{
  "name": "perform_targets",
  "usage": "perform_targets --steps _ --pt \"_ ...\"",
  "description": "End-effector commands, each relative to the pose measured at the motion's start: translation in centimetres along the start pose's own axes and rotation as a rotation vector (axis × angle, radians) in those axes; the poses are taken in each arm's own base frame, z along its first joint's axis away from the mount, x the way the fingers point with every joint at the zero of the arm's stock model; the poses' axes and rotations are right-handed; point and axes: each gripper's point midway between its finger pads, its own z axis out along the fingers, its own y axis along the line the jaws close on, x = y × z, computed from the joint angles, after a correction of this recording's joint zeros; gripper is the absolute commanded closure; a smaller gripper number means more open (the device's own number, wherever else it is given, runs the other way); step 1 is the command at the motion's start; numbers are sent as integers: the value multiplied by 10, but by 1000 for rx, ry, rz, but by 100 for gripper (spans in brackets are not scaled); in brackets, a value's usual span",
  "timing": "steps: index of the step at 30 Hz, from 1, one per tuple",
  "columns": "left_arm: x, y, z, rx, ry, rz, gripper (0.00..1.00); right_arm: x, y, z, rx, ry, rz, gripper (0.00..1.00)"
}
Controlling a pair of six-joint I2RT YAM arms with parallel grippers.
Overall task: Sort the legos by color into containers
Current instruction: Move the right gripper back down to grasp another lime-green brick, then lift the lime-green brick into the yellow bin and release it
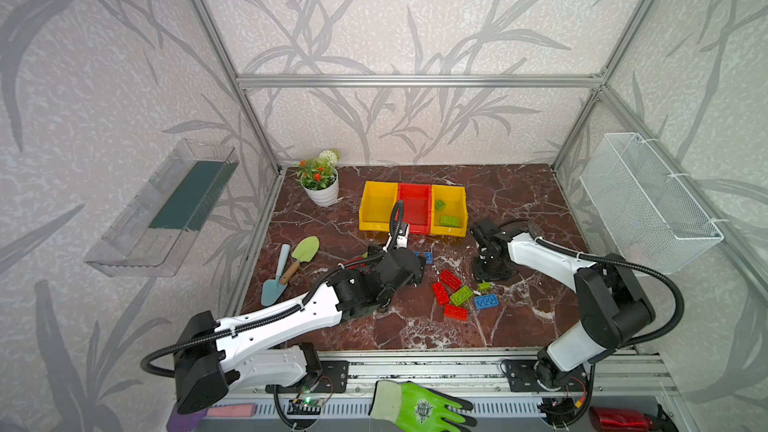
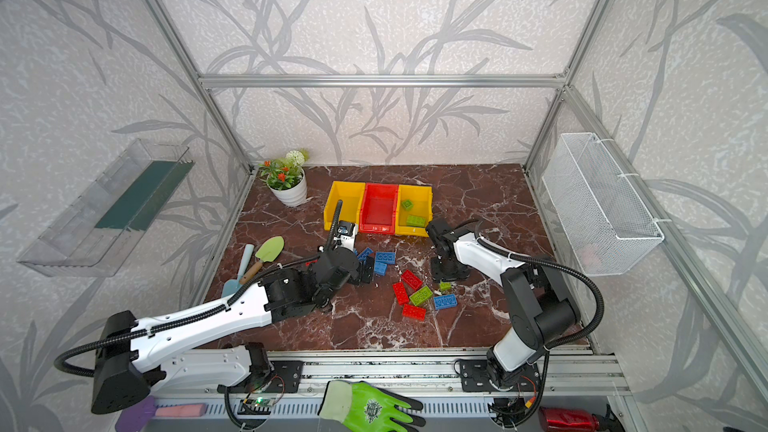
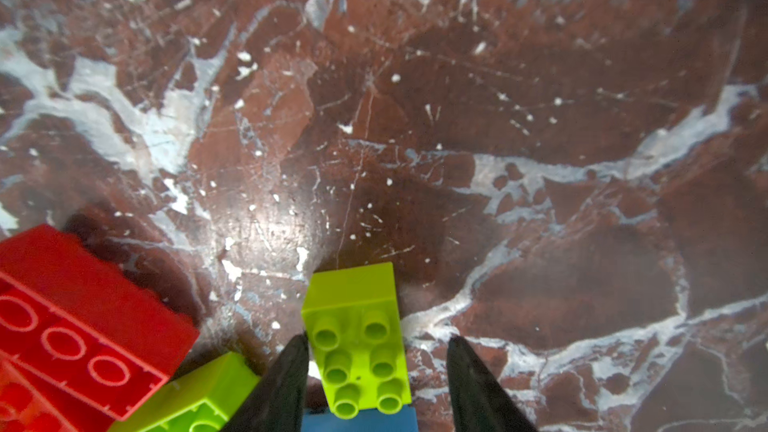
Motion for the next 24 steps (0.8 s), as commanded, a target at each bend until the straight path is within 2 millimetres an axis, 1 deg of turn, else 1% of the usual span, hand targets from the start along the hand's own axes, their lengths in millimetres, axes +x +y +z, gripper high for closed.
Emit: perform_targets --steps 1,5,8,10,12,14,18,20,23,24 --pt "-12 11 -6 -57 -33 -9 1 5 1 3 -6 30 -2 49" --pt "-10 16 -8 -64 -38 -17 1 8 1 5 -11 39 1 54" --pt "-7 18 -8 -68 -37 -22 1 8 2 6 -17 48 6 63" --pt "-7 19 -7 -71 -35 -24 1 7 4 3 -23 48 6 66" --pt "-6 20 -7 -75 -35 -20 1 2 6 -5 -32 35 6 68" --pt "-7 22 -4 -83 -34 -10 1 -7 10 -17 -45 12 4 69" --pt "-15 34 6 -99 -12 -2 1 -34 21 -49 -76 -52 -7 70" --pt "-22 44 12 -100 -6 -27 1 -52 28 -66 -92 -90 -12 70" --pt "-32 55 19 -98 -16 -61 1 -78 38 -82 -110 -134 -20 70" --pt "-35 58 20 -97 -22 -64 1 -90 42 -92 -121 -162 -21 70"
